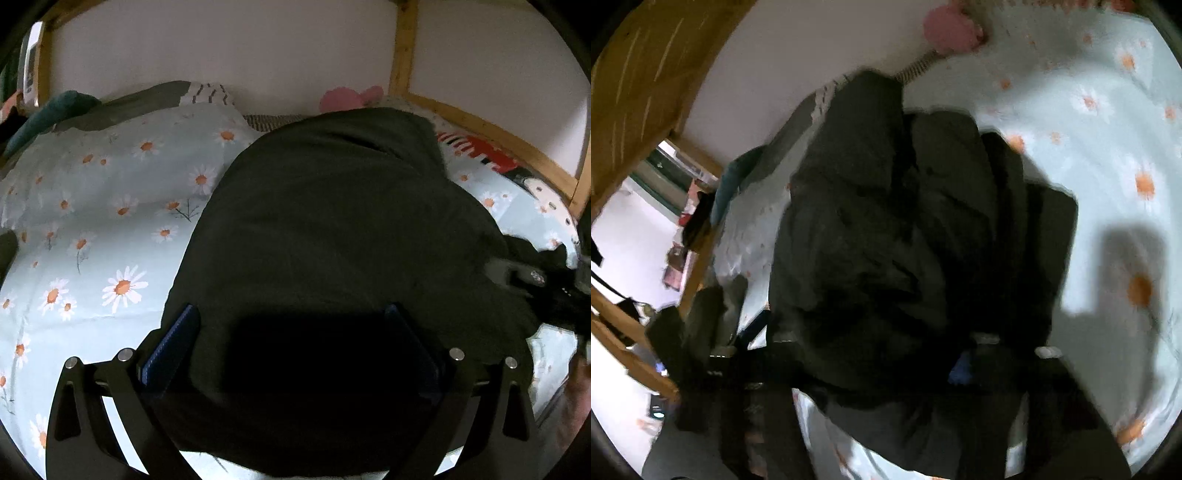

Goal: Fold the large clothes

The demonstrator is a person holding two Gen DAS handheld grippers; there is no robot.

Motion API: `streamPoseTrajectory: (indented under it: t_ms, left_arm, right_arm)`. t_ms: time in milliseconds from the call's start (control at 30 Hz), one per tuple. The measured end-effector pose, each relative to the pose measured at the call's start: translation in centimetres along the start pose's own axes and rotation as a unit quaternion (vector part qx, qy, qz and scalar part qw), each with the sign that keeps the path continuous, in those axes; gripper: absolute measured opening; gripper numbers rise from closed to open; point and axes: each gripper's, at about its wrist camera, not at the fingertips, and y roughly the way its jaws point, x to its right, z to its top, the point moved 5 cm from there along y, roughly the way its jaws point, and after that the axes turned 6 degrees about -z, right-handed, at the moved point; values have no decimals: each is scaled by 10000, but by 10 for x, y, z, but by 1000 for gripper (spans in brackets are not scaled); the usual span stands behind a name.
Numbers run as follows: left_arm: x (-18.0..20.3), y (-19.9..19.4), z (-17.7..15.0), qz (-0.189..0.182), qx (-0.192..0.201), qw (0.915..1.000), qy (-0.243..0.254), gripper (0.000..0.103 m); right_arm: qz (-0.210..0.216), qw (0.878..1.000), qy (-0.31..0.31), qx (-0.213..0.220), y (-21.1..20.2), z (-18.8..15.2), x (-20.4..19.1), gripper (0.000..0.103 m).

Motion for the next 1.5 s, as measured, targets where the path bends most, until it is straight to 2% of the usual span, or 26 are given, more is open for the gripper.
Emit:
streamPoseTrajectory:
  t_ms: [33,100,200,233,267,300,333,400,500,567,600,667,700,733,800,867,1000,1100,1167,1233,1267,1333,1500]
  left_arm:
    - [-2,-6,1,-57,45,9999,-69,98]
    - [-4,-25,8,-314,398,9984,-237,98]
    - [6,-37,18,-267,592,9979,-53,98]
    - [12,-38,18,-192,589,9981,62,98]
    - [15,-35,16,-150,511,9985,107,98]
    - [17,-28,12,-151,383,9991,104,98]
    - [20,-20,6,-274,260,9993,21,98]
    - [25,-8,-1,-373,77,9992,-74,98]
    - [29,0,-6,-39,-36,9998,212,98]
    - [24,4,-8,-90,-90,9998,138,98]
    - [21,5,-9,-119,-109,9998,133,98]
    - [19,1,-8,-187,-138,9996,133,98]
    - [17,-3,-7,-256,-147,9995,70,98]
    - [14,-11,-6,-374,-135,9992,-92,98]
    - [5,-26,-5,-534,-16,9975,-461,98]
    - [-4,-41,-9,-705,39,9937,-872,98]
    - [-28,-48,-29,-999,29,9800,-1718,98]
    - [-44,-32,-46,-1211,-117,9674,-2220,98]
    - [-50,-21,-55,-1296,-187,9610,-2436,98]
    - [-54,-11,-63,-1440,-333,9539,-2612,98]
    - [-56,-6,-69,-1535,-398,9486,-2740,98]
    - [-56,-3,-71,-1557,-441,9481,-2738,98]
    - [-47,-1,-71,-1432,-531,9590,-2388,98]
  right_arm:
    - [223,9995,-73,211,-10,4,-8,26]
    - [736,9951,-222,626,-35,7,-22,22]
    - [1064,9864,-94,1253,-69,-15,-16,22]
    - [1045,9859,18,1310,-71,-22,-5,21]
    - [945,9883,271,1168,-63,-32,13,21]
    - [759,9922,531,838,-46,-41,35,22]
    - [632,9938,663,635,-32,-48,53,22]
    - [817,9914,916,449,-18,-56,78,22]
    - [639,9940,809,375,-13,-56,78,23]
    - [591,9948,753,340,-15,-55,76,25]
    - [616,9948,739,320,-18,-55,74,31]
    - [525,9961,621,335,-28,-53,67,58]
    - [510,9965,541,375,-34,-50,62,95]
    - [405,9968,415,548,-47,-48,56,100]
    - [113,9961,192,848,-66,-44,41,100]
    - [155,9959,177,871,-81,-45,39,100]
    - [404,9919,1022,640,-82,-61,60,100]
    - [475,9795,1897,488,-70,-86,93,100]
    - [769,9645,2516,236,-56,-110,109,100]
    - [1035,9583,2662,21,-44,-122,108,100]
    - [1104,9590,2610,-84,-39,-125,103,100]
    - [1192,9633,2402,-110,-29,-126,91,100]
    - [983,9630,2493,283,-9,-98,80,101]
